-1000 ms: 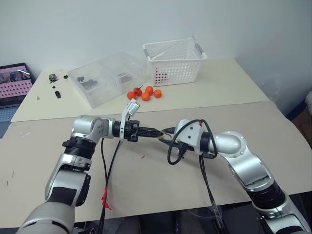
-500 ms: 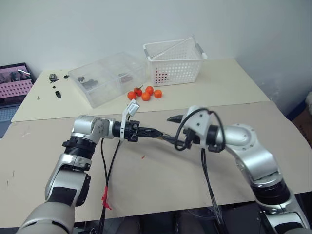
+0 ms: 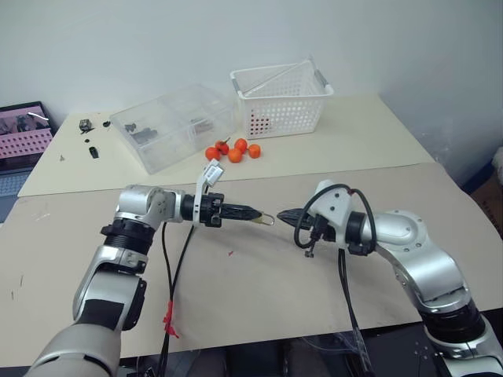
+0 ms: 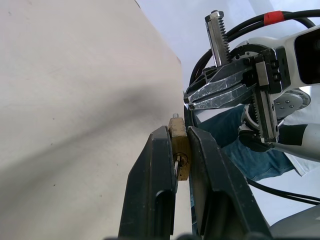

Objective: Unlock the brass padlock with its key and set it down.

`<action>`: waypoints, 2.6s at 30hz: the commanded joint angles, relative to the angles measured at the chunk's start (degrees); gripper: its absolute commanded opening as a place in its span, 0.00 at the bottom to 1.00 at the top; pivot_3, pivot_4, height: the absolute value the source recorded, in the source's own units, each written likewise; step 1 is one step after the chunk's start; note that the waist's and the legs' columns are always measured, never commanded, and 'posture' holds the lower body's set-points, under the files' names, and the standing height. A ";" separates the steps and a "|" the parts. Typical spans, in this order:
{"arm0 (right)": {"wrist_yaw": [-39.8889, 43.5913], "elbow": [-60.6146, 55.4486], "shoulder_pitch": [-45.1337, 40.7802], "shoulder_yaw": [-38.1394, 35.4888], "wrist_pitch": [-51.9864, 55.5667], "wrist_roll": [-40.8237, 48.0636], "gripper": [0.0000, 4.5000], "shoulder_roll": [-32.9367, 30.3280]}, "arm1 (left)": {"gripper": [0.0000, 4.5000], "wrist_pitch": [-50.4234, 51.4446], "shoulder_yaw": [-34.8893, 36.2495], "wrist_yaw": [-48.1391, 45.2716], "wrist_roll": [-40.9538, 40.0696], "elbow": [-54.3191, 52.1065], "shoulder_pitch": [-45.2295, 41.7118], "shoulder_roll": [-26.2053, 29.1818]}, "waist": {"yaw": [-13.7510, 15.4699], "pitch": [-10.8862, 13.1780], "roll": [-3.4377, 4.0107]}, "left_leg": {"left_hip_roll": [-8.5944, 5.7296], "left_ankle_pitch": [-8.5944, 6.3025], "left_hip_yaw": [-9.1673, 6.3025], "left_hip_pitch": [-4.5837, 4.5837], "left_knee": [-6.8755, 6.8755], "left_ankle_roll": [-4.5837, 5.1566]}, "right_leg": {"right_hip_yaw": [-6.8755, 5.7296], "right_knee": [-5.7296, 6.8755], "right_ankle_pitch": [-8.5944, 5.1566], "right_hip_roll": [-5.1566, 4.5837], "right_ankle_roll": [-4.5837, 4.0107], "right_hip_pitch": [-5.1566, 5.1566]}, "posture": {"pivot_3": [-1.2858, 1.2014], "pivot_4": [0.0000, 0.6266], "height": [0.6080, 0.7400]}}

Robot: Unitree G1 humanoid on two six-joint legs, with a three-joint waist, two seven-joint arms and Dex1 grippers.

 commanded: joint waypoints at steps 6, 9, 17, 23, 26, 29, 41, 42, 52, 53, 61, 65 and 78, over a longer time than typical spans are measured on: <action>-2.03 -0.72 -1.65 1.64 -2.33 -1.31 0.00 1.71 | 0.01 -0.94 0.68 -1.01 0.39 -0.03 -2.21 -0.11 | 0.06 0.00 0.00 | 0.00 0.00 0.00 -0.02 0.00 0.00 | 0.00 -0.02 0.00 0.00 0.00 0.00 | 0.52 0.24 1.00; -2.23 -0.24 -1.90 2.05 -2.66 -1.62 0.00 2.04 | 0.01 -0.92 0.86 -0.94 0.52 0.04 -2.22 -0.22 | 0.07 0.00 0.00 | -0.01 0.00 0.00 -0.03 0.01 0.00 | 0.00 -0.02 0.00 -0.01 0.00 0.00 | 0.52 0.24 1.00; -2.61 2.36 -3.20 3.56 -4.14 -2.62 0.00 3.71 | 0.01 -0.66 0.23 -1.24 0.62 -0.74 -1.96 -0.51 | -0.02 0.00 0.00 | 0.00 0.00 0.00 -0.01 0.00 0.00 | 0.00 -0.02 0.00 0.00 0.00 0.00 | 0.52 0.24 1.00; -2.18 3.22 -3.46 4.50 -5.15 -2.97 0.00 4.13 | 0.01 -0.53 0.71 -0.75 0.52 -0.44 -2.23 -0.56 | 0.02 0.00 0.00 | -0.01 0.00 0.00 -0.02 0.01 0.00 | 0.00 -0.02 0.00 -0.01 0.00 0.00 | 0.52 0.24 1.00; -1.98 3.49 -3.42 4.64 -5.45 -3.02 0.00 4.27 | 0.01 -0.18 0.83 -0.53 0.34 -0.83 -2.12 -0.62 | 0.00 0.00 0.01 | -0.01 0.00 0.00 -0.02 0.01 0.00 | 0.00 -0.02 0.00 -0.01 0.00 0.00 | 0.52 0.24 1.00; -1.52 4.12 -3.25 5.13 -6.15 -3.28 0.00 4.42 | 0.01 0.23 0.74 -0.47 0.19 -1.76 -1.59 -0.42 | 0.00 0.00 0.01 | 0.00 0.00 0.00 -0.01 0.00 0.00 | 0.00 -0.02 0.00 0.00 0.00 0.00 | 0.52 0.24 1.00; 0.60 9.14 -2.24 5.76 -11.76 -4.31 0.00 4.05 | 0.01 1.34 1.46 -0.08 -0.45 -3.37 -1.20 0.93 | -0.01 0.00 0.01 | 0.00 0.00 0.00 -0.01 0.00 0.00 | 0.00 -0.01 0.00 0.00 0.00 0.00 | 0.52 0.24 1.00; 0.74 9.41 -2.21 5.81 -12.11 -4.38 0.00 4.02 | 0.01 1.42 1.55 -0.08 -0.46 -3.45 -1.17 1.02 | -0.02 0.00 0.01 | -0.01 0.00 0.00 -0.01 0.00 0.00 | 0.00 -0.01 0.00 0.00 0.00 0.00 | 0.52 0.24 1.00; 1.46 11.83 -2.50 6.40 -14.47 -4.90 0.00 4.78 | 0.01 1.38 2.27 0.61 -0.37 -3.58 -1.15 1.08 | -0.02 0.00 0.01 | -0.01 0.00 0.00 -0.01 0.01 0.00 | 0.00 -0.01 0.00 -0.01 0.00 0.00 | 0.52 0.24 1.00; 1.54 12.00 -2.49 6.42 -14.61 -4.89 0.00 4.85 | 0.01 1.34 2.33 0.68 -0.36 -3.55 -1.19 1.06 | -0.02 0.00 0.01 | 0.00 0.00 0.00 -0.01 0.01 0.00 | 0.00 -0.01 0.00 -0.01 0.00 0.00 | 0.52 0.24 1.00; 3.41 12.54 0.07 3.92 -10.96 0.36 0.00 6.18 | 0.01 1.03 3.01 0.77 -0.53 -3.45 -1.52 1.40 | 0.01 0.00 0.01 | 0.00 0.00 0.00 -0.02 0.01 0.00 | 0.00 -0.01 0.00 0.00 0.00 0.00 | 0.52 0.24 1.00; 4.31 14.18 2.07 2.37 -10.03 2.29 0.00 5.97 | 0.01 0.14 2.98 0.55 -0.24 -3.50 -1.51 1.74 | 0.02 0.00 0.01 | 0.00 0.00 -0.01 -0.01 0.01 0.00 | 0.01 -0.01 0.00 -0.01 0.00 0.00 | 0.52 0.24 1.00; 12.08 11.70 -1.79 1.74 -23.66 -2.23 0.46 -3.70 | 0.01 -0.14 1.69 -0.80 0.47 -4.42 0.46 3.90 | -0.06 -0.01 0.03 | 0.01 -0.01 0.01 0.00 0.00 0.02 | 0.01 -0.01 0.00 0.02 0.00 0.00 | 0.52 0.24 1.00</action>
